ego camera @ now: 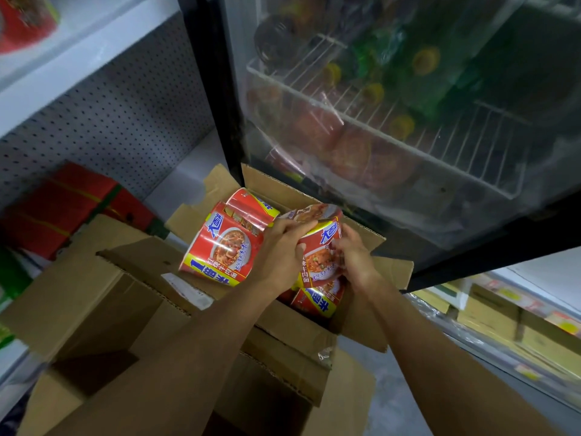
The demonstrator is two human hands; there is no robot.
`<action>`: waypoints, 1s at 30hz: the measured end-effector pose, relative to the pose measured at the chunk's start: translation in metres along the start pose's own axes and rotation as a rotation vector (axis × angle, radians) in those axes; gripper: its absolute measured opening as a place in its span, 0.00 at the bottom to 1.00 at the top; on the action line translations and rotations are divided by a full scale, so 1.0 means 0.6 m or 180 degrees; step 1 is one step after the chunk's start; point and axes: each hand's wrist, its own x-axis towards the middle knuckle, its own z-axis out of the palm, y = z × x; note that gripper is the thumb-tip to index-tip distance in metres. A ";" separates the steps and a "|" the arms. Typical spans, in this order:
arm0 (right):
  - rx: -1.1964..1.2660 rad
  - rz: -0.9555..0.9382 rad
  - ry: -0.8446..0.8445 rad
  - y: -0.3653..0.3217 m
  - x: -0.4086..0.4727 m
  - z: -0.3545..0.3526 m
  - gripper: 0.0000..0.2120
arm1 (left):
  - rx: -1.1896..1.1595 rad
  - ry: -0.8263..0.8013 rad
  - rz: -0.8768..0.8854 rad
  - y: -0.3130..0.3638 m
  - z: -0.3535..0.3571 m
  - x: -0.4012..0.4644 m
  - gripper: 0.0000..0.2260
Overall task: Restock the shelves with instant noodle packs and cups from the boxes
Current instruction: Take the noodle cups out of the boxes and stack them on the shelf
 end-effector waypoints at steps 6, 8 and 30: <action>-0.0619 0.0509 0.0196 -0.028 0.020 0.008 0.35 | 0.0089 0.0023 0.0062 -0.003 0.010 -0.001 0.20; -0.0674 0.0682 0.0153 -0.032 0.017 0.012 0.37 | 0.0036 0.0070 0.0014 -0.006 0.011 -0.003 0.19; -0.0468 0.0712 0.0821 -0.016 0.028 0.057 0.47 | -0.3273 0.1605 -0.3650 -0.054 -0.061 -0.056 0.40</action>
